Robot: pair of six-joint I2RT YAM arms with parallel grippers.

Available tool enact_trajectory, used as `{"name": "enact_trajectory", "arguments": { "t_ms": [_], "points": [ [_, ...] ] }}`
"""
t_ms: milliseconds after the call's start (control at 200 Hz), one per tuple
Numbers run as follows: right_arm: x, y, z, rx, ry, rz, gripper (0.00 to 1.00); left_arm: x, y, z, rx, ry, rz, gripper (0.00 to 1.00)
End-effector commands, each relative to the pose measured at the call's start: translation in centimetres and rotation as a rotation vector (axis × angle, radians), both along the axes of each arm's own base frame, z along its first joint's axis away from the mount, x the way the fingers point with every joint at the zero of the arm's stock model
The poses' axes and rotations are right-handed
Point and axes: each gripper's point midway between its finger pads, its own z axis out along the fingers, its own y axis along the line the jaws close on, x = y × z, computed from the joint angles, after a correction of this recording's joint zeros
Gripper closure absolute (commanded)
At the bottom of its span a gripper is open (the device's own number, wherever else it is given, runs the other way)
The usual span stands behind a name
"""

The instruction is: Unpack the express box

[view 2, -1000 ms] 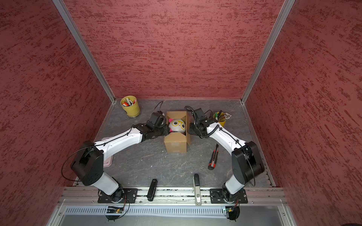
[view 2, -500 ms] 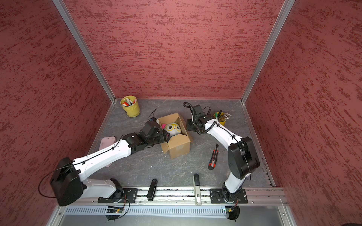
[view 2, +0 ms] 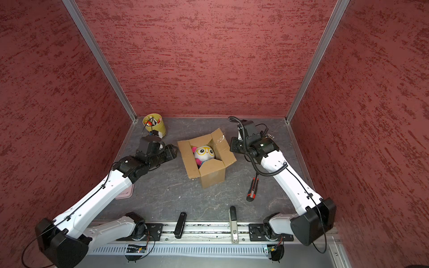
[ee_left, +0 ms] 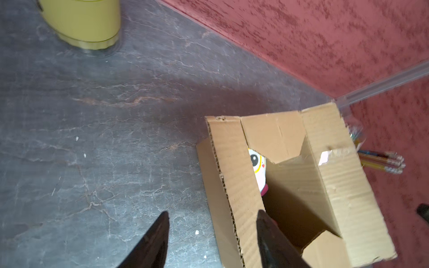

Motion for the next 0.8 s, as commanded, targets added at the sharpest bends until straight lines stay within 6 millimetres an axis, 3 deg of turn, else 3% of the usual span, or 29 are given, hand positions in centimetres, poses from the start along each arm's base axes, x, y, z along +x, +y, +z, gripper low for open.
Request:
{"name": "enact_trajectory", "arguments": {
  "t_ms": [0, 215, 426, 526, 797],
  "points": [
    [2.3, -0.5, -2.0, -0.062, 0.041, -0.018, 0.62, -1.3, 0.3, -0.8, 0.015, 0.038, -0.038, 0.55],
    [6.6, -1.1, -4.0, 0.082, 0.035, -0.042, 0.63, -4.1, 1.0, -6.5, -0.044, 0.145, 0.026, 0.6],
    [8.1, 0.8, -7.0, 0.17, 0.097, 0.06, 0.62, -6.5, -1.3, -11.2, -0.086, 0.194, 0.017, 0.63],
    [8.2, 2.6, -8.2, 0.253, 0.12, 0.14, 0.62, -6.1, -3.1, -12.0, -0.11, 0.172, -0.003, 0.64],
    [8.6, 7.0, -10.2, 0.438, 0.16, 0.322, 0.63, -5.1, -9.5, -11.8, -0.166, 0.038, -0.094, 0.65]
  ]
}}
